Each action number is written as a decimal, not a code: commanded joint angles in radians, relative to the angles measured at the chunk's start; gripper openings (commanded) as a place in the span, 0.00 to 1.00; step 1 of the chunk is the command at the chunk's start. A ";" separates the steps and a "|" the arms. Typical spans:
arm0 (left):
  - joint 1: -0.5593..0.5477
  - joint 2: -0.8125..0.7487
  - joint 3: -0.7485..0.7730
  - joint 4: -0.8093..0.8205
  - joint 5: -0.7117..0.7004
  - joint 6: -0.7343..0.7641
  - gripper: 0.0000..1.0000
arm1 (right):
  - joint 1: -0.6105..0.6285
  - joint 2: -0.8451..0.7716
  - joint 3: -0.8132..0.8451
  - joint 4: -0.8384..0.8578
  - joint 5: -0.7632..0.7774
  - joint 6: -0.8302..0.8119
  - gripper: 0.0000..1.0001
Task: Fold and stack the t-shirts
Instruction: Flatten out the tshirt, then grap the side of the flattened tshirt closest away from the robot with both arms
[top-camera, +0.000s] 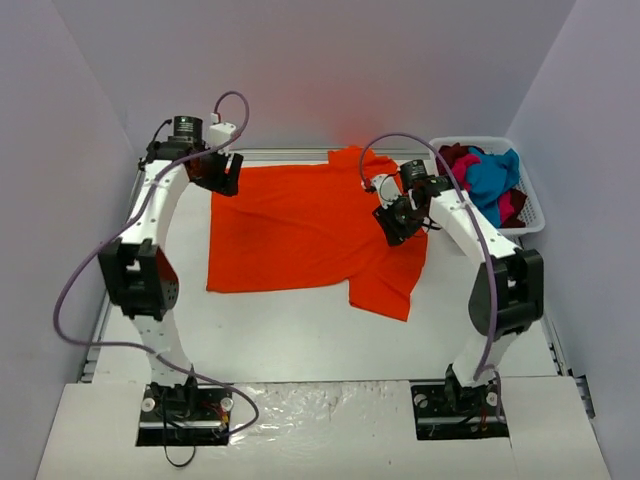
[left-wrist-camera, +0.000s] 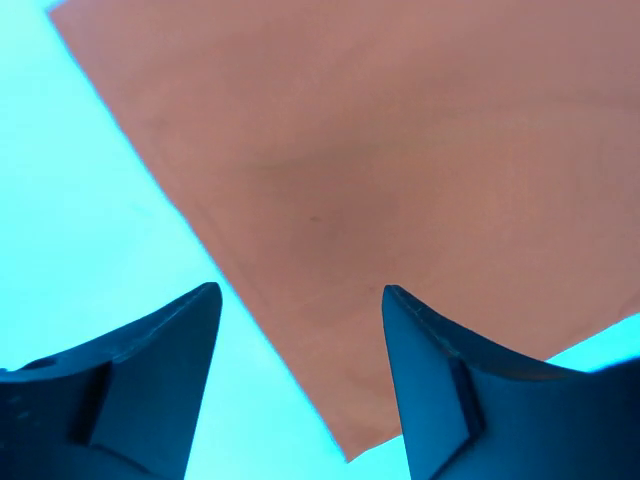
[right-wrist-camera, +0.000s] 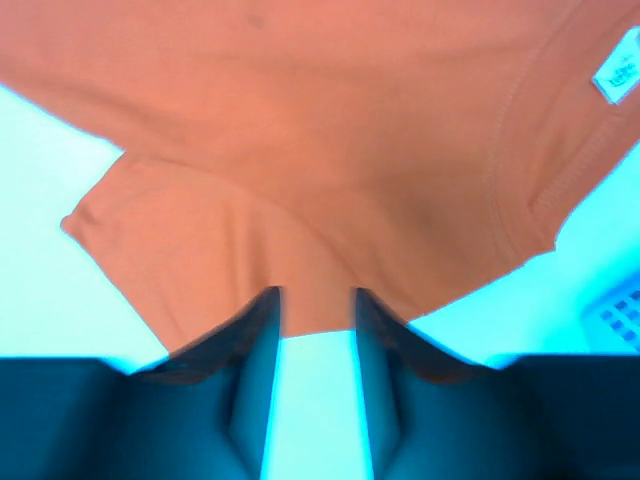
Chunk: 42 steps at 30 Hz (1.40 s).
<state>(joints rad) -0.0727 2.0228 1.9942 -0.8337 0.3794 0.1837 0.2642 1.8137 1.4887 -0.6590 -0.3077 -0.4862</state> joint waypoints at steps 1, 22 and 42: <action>-0.021 -0.228 -0.174 -0.014 -0.017 0.161 0.64 | 0.007 -0.141 -0.111 -0.064 -0.013 0.009 0.35; -0.087 -0.877 -1.353 0.366 -0.266 0.757 0.73 | -0.069 -0.283 -0.401 0.084 -0.008 0.049 0.48; -0.090 -0.826 -1.491 0.689 -0.335 0.777 0.77 | -0.097 -0.235 -0.387 0.087 0.007 0.057 0.50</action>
<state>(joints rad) -0.1616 1.1652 0.4957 -0.1986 0.0517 0.9577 0.1753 1.5623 1.0935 -0.5560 -0.2966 -0.4408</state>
